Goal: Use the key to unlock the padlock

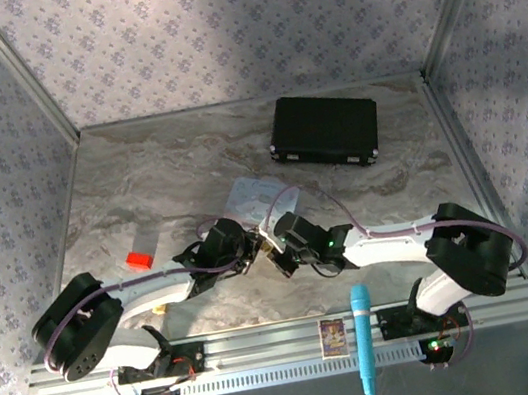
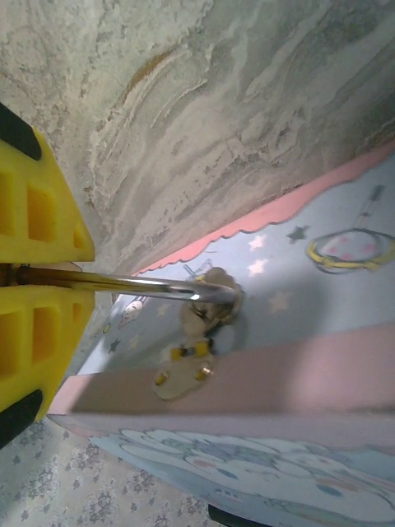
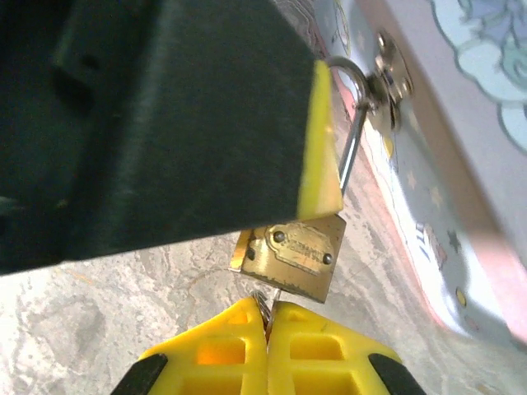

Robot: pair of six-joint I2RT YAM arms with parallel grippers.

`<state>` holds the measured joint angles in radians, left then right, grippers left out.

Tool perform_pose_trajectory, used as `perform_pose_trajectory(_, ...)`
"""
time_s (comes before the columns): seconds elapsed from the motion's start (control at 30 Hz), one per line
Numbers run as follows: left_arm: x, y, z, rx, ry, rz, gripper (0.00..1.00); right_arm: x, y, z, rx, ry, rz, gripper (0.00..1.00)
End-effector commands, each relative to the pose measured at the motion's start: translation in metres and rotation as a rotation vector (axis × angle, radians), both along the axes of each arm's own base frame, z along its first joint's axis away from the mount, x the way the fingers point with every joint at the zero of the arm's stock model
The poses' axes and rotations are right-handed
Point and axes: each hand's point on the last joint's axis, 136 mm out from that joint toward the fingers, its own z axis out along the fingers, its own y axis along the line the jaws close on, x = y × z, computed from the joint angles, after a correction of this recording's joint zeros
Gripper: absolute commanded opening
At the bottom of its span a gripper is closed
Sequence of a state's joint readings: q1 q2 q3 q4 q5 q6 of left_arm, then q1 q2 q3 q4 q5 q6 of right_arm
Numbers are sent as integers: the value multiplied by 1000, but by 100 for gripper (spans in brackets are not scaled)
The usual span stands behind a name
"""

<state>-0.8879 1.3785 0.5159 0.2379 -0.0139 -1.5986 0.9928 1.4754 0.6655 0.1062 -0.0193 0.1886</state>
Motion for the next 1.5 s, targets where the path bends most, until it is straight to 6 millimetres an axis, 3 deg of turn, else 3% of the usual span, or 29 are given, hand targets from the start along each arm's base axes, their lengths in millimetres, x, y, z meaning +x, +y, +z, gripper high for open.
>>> perform_pose_trajectory(0.0, -8, -11, 4, -63, 23, -38, 0, 4, 12, 11, 167, 74, -39, 2)
perform_pose_trajectory(0.43, -11, -12, 7, -116, 6, -37, 0, 18, -4, 8, 479, 341, -169, 1)
perform_pose_trajectory(0.87, -12, -13, 18, -192, -42, -41, 0, 31, -12, 1, 606, 513, -244, 1)
perform_pose_trajectory(1.03, -13, -13, 18, -205, -44, -41, 0, 36, -19, -12, 536, 532, -325, 10)
perform_pose_trajectory(1.3, -14, -14, 17, -204, -37, -40, 0, 39, -30, -15, 538, 536, -406, 29)
perform_pose_trajectory(1.47, -14, -15, 17, -201, -37, -42, 0, 41, -32, -13, 534, 531, -420, 30)
